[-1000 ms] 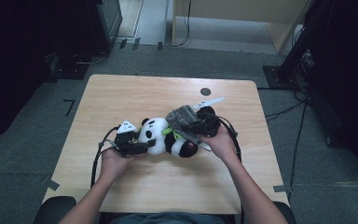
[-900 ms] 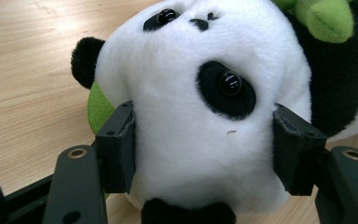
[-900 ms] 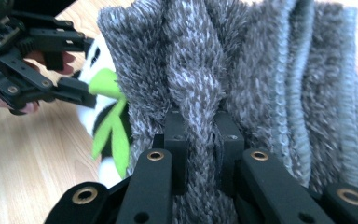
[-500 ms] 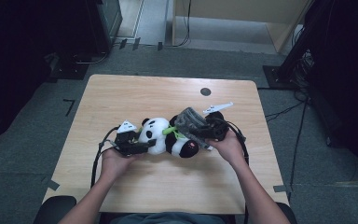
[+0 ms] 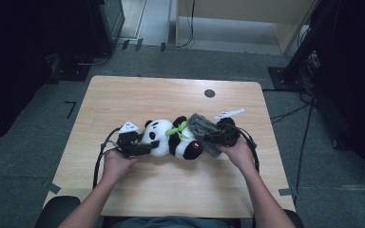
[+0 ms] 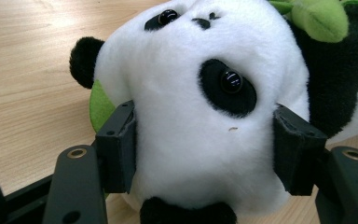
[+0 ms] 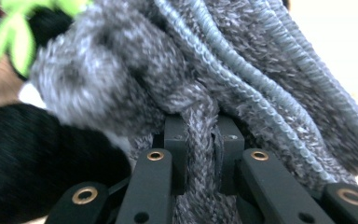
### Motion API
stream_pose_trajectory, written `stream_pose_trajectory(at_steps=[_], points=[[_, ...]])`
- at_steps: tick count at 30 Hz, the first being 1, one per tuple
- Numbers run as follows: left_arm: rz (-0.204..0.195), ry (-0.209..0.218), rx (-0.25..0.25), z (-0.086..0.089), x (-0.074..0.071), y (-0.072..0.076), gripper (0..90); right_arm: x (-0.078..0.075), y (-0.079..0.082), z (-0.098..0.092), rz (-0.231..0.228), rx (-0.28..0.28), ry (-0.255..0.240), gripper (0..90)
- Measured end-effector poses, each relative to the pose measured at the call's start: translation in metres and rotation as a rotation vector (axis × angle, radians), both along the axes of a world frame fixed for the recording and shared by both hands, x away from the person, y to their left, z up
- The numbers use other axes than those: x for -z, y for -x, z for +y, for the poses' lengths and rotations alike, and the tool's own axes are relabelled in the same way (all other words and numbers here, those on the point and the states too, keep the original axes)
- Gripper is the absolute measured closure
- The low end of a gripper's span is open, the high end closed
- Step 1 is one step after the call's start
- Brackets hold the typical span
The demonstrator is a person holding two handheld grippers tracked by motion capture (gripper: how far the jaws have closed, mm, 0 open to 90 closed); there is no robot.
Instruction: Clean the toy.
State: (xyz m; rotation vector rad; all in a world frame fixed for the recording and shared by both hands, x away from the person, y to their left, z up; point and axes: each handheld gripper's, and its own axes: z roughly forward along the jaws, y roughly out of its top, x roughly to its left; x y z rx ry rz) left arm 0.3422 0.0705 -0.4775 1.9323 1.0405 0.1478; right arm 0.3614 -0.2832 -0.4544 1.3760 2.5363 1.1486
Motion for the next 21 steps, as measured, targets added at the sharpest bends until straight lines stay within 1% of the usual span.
stream_pose_trajectory(at_steps=[2, 4, 7, 9, 12, 13, 15, 19, 21], points=[[0.001, 0.000, 0.001, 0.000, 0.000, -0.001, 34.4, 0.004, 0.000, -0.002, 0.013, 0.013, 0.007, 80.2], [0.003, 0.001, -0.002, 0.000, 0.000, -0.001, 34.4, 0.008, -0.001, -0.004, 0.037, 0.027, 0.006, 80.2], [0.001, -0.001, -0.004, -0.001, 0.000, -0.001, 34.3, 0.013, -0.002, -0.005, 0.048, 0.037, 0.019, 80.1], [0.003, -0.001, -0.005, -0.001, 0.000, -0.001, 34.4, 0.016, -0.003, -0.006, 0.057, 0.043, 0.043, 80.1], [0.005, 0.001, -0.007, 0.000, 0.000, -0.002, 34.3, 0.018, -0.006, -0.010, 0.078, 0.063, 0.101, 79.9], [0.004, 0.001, -0.007, -0.001, 0.000, -0.002, 34.3, 0.019, -0.007, -0.012, 0.087, 0.076, 0.106, 79.9], [0.004, 0.001, -0.007, -0.001, 0.000, -0.001, 34.3, 0.018, -0.008, -0.016, 0.109, 0.099, 0.092, 80.0], [0.004, 0.000, -0.006, -0.002, 0.000, -0.001, 34.3, 0.013, -0.009, -0.025, 0.097, 0.140, 0.046, 80.0], [0.004, -0.001, -0.007, -0.002, 0.000, -0.001, 34.3, 0.009, -0.010, -0.030, 0.088, 0.162, 0.011, 80.2]])
